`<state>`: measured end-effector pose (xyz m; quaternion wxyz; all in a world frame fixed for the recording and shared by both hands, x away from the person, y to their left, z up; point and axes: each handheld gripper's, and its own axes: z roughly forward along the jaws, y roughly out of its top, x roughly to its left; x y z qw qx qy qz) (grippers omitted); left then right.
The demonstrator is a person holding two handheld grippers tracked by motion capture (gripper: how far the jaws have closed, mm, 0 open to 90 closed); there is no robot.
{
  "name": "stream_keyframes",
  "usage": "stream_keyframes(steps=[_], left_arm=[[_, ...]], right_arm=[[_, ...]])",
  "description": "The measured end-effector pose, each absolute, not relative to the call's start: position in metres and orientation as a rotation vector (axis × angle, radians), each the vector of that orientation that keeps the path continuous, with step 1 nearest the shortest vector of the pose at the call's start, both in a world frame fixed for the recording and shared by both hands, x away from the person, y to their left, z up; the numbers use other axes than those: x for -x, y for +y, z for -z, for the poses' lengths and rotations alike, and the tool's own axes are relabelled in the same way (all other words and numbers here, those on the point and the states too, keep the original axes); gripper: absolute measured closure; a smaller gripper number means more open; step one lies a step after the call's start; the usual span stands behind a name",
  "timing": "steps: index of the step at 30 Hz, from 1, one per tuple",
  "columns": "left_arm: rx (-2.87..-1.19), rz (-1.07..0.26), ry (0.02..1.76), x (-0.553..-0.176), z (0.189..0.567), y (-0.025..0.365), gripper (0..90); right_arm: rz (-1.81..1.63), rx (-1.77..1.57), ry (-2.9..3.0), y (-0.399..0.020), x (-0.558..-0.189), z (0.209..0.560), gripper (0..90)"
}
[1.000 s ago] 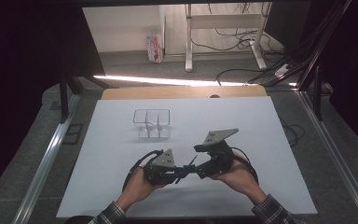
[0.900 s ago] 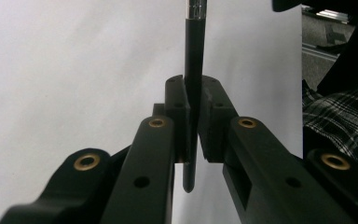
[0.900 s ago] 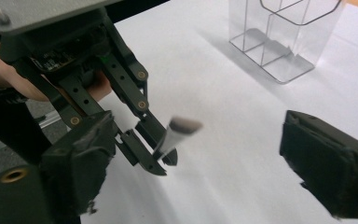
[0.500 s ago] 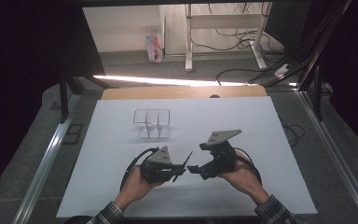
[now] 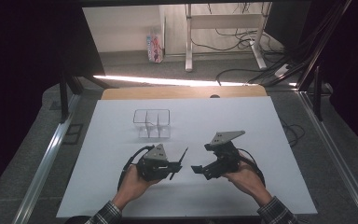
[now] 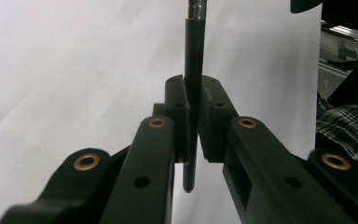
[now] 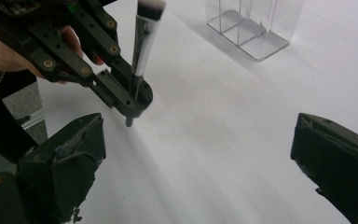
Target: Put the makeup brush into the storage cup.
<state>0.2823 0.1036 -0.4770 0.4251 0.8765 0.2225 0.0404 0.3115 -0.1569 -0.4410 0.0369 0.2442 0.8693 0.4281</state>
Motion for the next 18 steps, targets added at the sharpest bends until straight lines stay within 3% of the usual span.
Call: stream_keyframes(steps=[18], left_arm=[[-2.165,-0.133,0.647,-0.286,0.475,0.123,83.8]], right_arm=[[-1.197,-0.746,2.609,-0.168,-0.304,0.445,0.0]])
